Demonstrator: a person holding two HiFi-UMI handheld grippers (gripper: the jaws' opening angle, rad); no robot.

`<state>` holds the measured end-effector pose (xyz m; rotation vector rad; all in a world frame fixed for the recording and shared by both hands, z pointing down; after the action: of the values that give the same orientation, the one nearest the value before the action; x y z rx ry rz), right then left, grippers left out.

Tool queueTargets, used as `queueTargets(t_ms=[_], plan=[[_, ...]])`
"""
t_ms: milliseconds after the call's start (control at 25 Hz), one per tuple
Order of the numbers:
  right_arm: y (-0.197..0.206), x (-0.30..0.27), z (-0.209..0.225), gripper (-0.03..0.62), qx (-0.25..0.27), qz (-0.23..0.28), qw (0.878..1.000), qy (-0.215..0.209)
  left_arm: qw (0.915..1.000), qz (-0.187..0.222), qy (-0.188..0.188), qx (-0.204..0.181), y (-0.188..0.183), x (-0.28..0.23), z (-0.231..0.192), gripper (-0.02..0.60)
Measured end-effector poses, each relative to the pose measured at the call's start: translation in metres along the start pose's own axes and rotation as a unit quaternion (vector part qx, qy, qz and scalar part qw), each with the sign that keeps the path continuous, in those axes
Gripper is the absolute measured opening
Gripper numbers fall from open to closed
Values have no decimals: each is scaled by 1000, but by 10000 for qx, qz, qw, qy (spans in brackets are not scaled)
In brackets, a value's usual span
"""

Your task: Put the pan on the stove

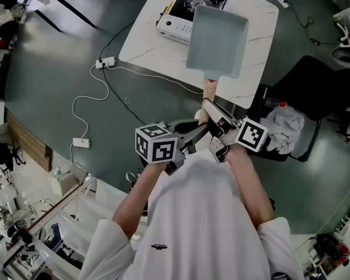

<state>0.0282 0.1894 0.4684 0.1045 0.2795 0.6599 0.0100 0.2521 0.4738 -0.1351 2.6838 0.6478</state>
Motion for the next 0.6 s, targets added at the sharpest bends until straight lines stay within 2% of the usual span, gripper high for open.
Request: queueTargets(t_ms=[120,280,440,600], plan=[[54,29,-13,104,-38,97,9999,-4,10000,-51,27,-16,50,19,31,91],[100,64,-28,106,19,46,9999,-150,9998,-111,-126,-64,98,27,68,91],[123,93,-34,104,165,-127,9994,-287,9992,-51,-379,-103,126,21,92,89],[129,119,-38,104,113,-284,9989,-363,9987,136,-494,-40,139,8,115,91]])
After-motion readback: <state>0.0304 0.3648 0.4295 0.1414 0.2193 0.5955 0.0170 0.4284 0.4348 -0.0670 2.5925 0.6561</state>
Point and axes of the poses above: the fingertips, and each gripper's own axes: x backward along the fingers, z to its right, y out of its underside, the point moved 1 cm from there along x, backward along the fingers, and after that the axes turned 9 degrees about -z, right-handed, at the moved point
